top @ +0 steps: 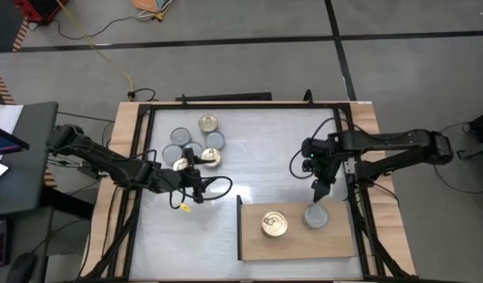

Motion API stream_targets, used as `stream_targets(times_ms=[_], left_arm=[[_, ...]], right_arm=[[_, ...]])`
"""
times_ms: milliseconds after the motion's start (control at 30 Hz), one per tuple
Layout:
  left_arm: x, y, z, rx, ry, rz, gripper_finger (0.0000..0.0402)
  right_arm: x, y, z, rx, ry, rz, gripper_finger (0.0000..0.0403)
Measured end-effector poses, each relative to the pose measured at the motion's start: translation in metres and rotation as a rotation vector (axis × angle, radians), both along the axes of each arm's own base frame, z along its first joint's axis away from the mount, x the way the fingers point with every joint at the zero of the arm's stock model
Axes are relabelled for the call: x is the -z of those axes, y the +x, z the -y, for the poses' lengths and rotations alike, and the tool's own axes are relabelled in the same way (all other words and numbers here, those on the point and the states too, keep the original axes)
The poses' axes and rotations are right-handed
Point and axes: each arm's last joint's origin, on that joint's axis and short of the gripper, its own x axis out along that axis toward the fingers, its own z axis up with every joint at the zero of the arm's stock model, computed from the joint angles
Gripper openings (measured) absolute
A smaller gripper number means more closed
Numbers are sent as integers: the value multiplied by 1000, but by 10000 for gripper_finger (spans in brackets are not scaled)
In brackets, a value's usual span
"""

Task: Stack canned seafood by type on shelf
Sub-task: Stack the blue pink tuna can on top of the blue pink tuna can on the shelf

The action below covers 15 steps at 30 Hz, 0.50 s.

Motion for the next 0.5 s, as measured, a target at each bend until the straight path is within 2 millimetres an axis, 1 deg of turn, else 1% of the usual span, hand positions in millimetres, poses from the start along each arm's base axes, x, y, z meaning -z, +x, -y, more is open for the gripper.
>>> stream_targets(times_ms=[67,167,233,300,400,500], left_arm=[[4,-2,0,-24,11,-39,255],[16,-6,-2,-24,-72,-128,255],[27,-9,-3,-27,-138,-207,255],[35,-15,-3,-67,-182,-272,255],[42,-24,-1,-139,-225,-308,253],[47,-33,3,-171,-232,-356,246]], right_arm=[[-7,1,7,6,-145,55,272],[-13,5,19,26,-354,135,272],[-13,8,27,23,-423,177,272],[-13,15,37,24,-465,249,272],[-15,26,55,49,-565,361,272],[-21,36,75,133,-699,472,272]])
